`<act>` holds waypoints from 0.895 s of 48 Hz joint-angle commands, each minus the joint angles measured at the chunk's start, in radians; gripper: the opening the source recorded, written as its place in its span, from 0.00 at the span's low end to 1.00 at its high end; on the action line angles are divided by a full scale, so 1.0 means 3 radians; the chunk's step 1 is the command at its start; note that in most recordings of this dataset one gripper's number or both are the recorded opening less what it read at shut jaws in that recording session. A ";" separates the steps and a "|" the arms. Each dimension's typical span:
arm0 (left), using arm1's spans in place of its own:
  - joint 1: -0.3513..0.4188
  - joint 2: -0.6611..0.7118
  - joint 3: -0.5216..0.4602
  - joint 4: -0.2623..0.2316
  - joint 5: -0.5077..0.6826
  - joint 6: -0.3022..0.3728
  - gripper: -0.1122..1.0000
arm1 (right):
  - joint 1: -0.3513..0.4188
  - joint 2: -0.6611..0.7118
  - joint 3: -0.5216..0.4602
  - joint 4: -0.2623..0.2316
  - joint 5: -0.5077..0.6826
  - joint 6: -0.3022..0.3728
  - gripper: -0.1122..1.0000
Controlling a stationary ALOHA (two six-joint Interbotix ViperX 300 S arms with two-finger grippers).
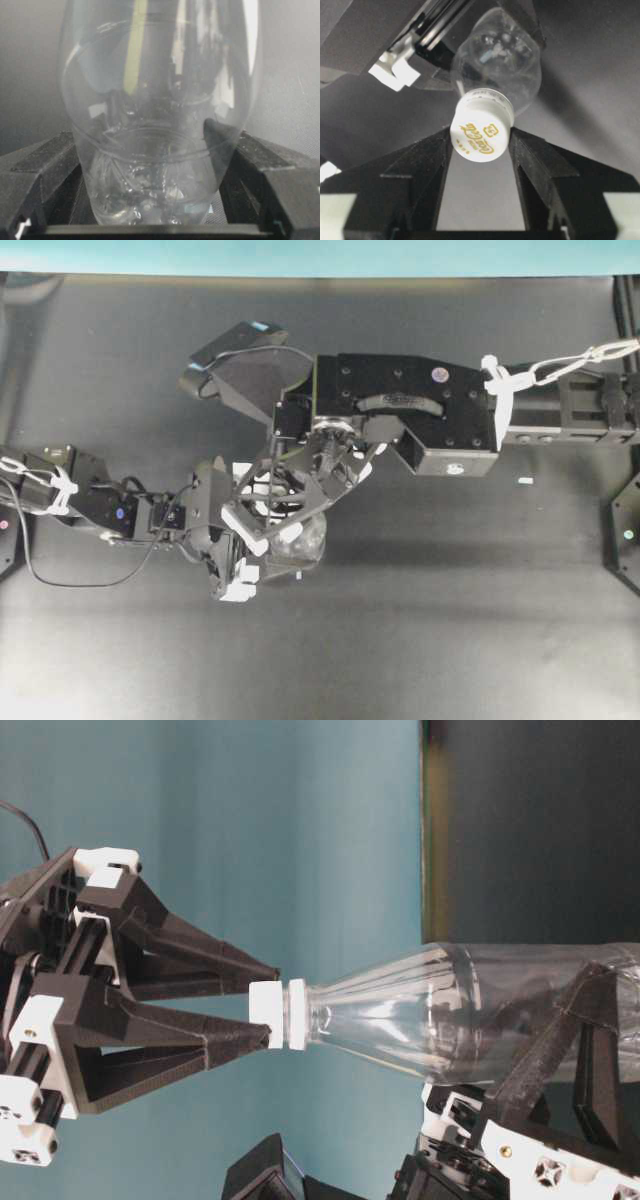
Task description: Open the bottle cap by holding the bottle with the left arm and twisting the cap with the right arm.
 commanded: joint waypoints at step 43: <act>-0.0015 -0.0005 -0.0031 0.0010 0.0005 -0.0010 0.83 | 0.0020 0.0020 -0.0092 0.0005 0.0036 -0.3896 0.43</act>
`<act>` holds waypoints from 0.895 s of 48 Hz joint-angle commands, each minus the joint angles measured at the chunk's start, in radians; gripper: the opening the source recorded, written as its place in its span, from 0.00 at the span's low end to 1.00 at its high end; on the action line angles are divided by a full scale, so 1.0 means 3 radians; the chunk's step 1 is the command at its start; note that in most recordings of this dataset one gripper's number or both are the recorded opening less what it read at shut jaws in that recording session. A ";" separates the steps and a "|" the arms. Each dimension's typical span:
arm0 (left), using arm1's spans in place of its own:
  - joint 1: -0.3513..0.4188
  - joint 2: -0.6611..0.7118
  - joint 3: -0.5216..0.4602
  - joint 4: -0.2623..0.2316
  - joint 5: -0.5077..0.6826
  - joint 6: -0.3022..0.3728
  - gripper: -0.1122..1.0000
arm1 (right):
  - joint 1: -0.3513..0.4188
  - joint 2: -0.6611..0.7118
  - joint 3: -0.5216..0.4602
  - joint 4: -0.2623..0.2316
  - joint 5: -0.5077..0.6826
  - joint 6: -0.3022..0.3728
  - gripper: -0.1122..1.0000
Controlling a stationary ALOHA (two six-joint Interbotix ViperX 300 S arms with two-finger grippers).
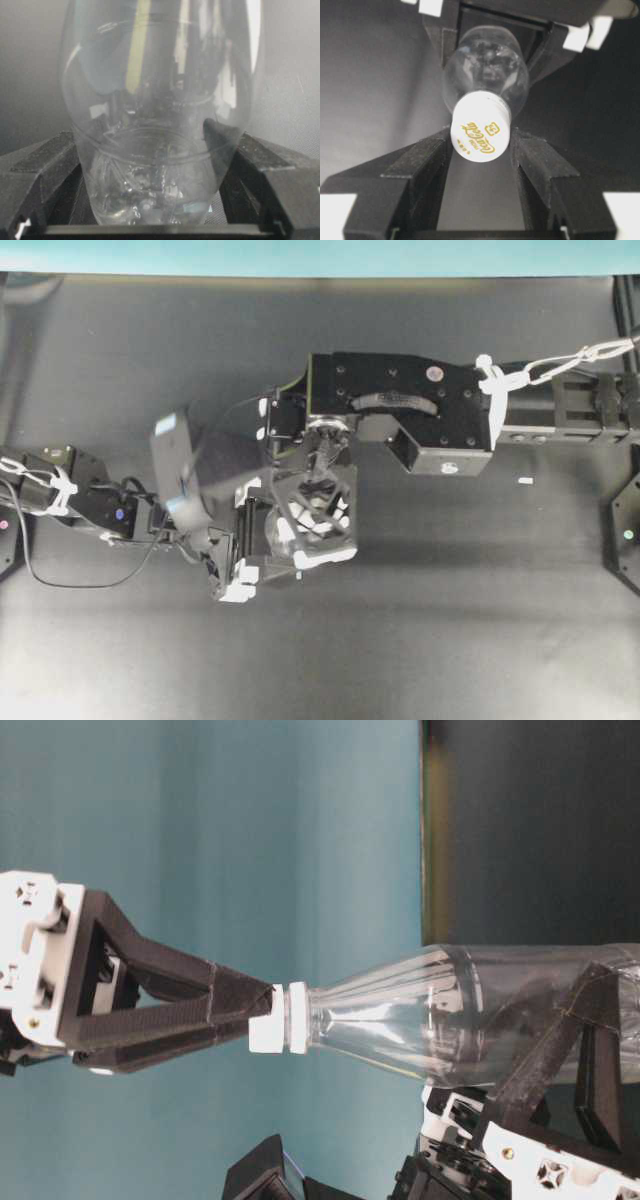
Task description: Open the bottle cap by holding the bottle with the left arm and twisting the cap with the right arm.
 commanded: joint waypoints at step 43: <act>-0.0020 -0.0005 -0.0041 0.0010 0.0107 -0.0010 0.83 | 0.0020 -0.0123 0.0215 -0.0005 -0.0128 -0.0317 0.44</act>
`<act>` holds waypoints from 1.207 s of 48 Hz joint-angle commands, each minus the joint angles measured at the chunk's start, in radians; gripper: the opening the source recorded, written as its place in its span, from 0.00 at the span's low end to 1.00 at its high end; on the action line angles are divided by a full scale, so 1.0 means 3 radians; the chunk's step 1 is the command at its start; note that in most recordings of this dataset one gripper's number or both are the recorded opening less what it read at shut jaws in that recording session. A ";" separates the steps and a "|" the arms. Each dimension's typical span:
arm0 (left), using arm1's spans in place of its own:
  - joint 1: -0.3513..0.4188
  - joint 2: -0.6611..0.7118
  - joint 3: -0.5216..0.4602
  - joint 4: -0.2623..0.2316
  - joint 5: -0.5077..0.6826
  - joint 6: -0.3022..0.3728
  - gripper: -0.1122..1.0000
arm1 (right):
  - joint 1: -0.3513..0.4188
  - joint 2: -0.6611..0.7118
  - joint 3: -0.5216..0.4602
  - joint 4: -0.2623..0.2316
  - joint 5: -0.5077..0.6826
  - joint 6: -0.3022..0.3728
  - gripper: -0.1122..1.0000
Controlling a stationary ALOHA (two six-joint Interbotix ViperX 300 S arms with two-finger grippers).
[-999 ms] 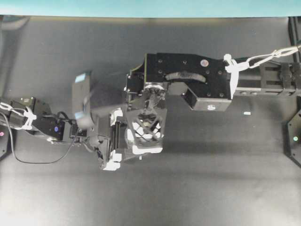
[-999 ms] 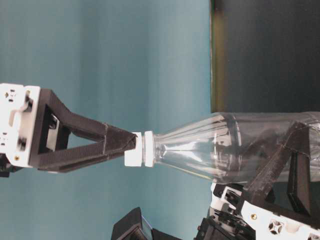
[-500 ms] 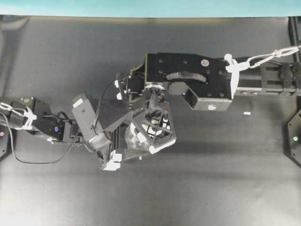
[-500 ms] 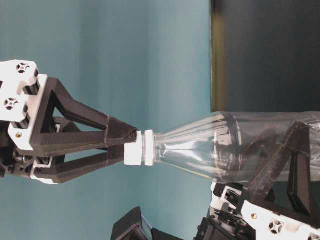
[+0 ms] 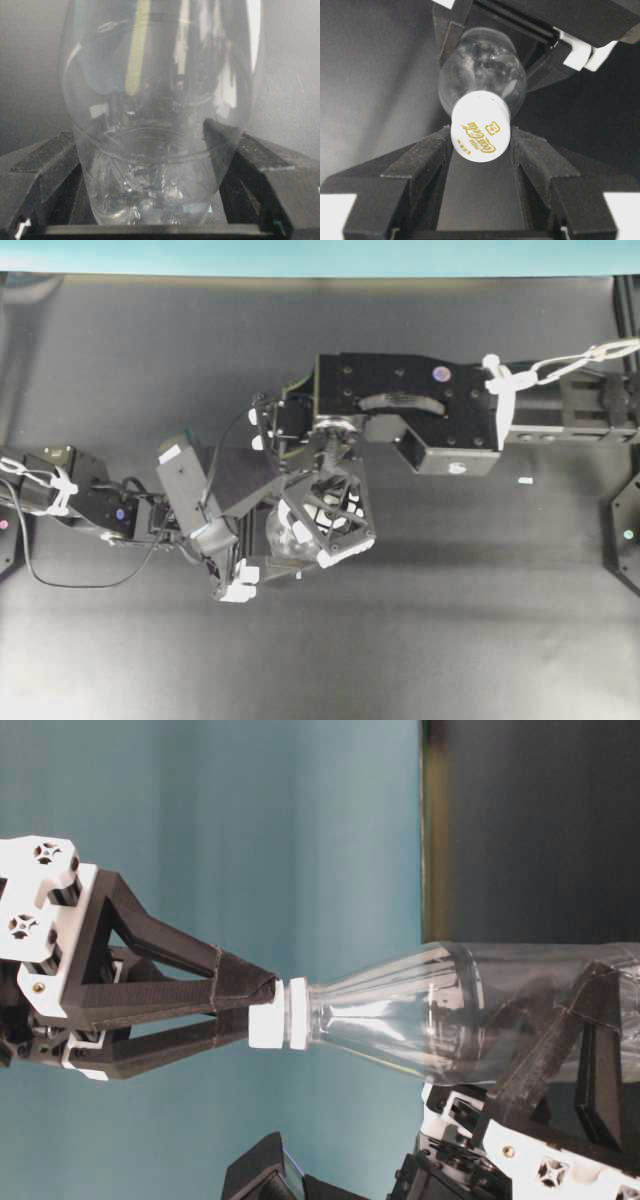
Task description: Open the bottle cap by holding the bottle with the left arm and twisting the cap with the right arm.
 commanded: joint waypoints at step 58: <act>-0.0015 -0.0005 -0.0031 0.0010 0.0097 -0.0015 0.83 | 0.0092 0.0072 -0.0823 -0.0118 0.0552 0.4224 0.80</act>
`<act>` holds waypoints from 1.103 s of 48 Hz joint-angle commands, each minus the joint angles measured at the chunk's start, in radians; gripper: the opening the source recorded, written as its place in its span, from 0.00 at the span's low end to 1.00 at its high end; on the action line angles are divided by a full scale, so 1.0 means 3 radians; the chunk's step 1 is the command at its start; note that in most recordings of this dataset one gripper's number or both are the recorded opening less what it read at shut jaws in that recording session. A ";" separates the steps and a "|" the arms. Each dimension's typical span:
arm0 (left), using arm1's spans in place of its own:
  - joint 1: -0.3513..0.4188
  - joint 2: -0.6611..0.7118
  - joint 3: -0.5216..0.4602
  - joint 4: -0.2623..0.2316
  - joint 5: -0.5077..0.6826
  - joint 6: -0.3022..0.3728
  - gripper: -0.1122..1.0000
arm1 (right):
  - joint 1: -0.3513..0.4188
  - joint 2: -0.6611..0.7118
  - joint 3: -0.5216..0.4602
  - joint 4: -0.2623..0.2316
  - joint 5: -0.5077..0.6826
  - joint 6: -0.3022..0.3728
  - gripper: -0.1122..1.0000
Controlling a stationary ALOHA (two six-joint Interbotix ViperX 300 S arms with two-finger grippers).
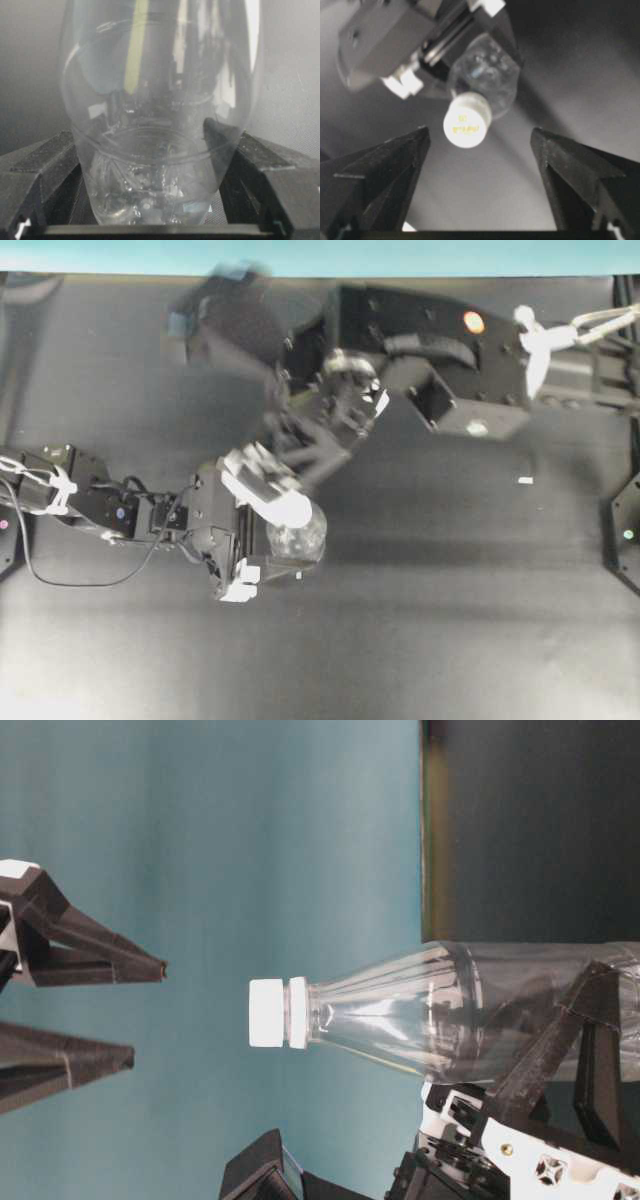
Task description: Open the bottle cap by holding the bottle with the left arm and twisting the cap with the right arm.
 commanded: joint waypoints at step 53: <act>-0.0020 0.0010 -0.0015 0.0010 0.0020 -0.0010 0.83 | 0.0317 0.0169 0.0363 -0.0092 -0.0220 0.0072 0.80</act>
